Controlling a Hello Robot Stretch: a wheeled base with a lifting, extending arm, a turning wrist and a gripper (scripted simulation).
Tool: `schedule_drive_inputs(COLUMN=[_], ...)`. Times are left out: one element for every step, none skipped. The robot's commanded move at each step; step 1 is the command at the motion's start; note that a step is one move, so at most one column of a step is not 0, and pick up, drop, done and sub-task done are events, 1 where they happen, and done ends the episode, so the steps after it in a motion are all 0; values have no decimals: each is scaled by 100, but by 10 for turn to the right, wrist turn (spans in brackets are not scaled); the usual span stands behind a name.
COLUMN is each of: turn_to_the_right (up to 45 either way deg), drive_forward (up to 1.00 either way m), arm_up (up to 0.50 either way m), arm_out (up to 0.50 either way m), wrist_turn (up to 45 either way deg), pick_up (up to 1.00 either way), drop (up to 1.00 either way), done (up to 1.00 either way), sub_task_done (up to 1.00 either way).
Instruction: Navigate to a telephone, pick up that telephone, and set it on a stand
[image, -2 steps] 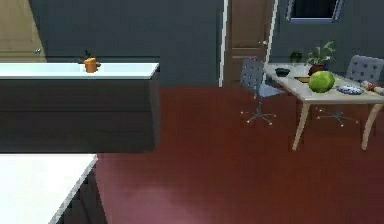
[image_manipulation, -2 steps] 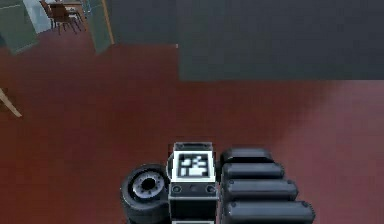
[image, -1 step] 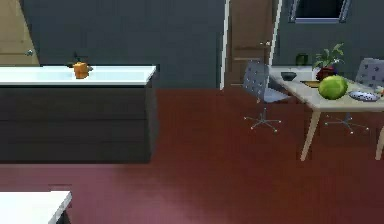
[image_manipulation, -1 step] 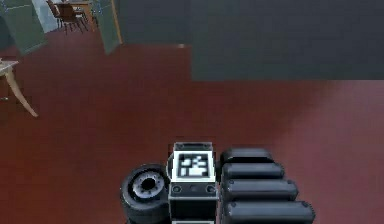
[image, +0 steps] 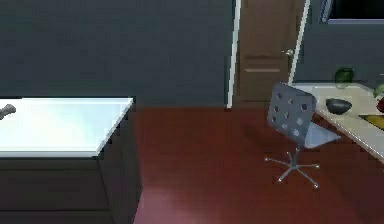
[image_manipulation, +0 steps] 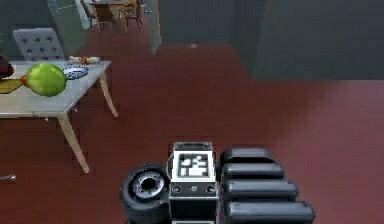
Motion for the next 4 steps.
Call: schedule_drive_inputs(turn_to_the_right=[0,0,-420,0], drive_forward=[100,50,0,40], arm_up=[0,0,0,0], arm_out=[0,0,0,0], wrist_turn=[0,0,0,0], pick_up=[0,0,0,0], drop=[0,0,0,0], done=[0,0,0,0], sub_task_done=[0,0,0,0])
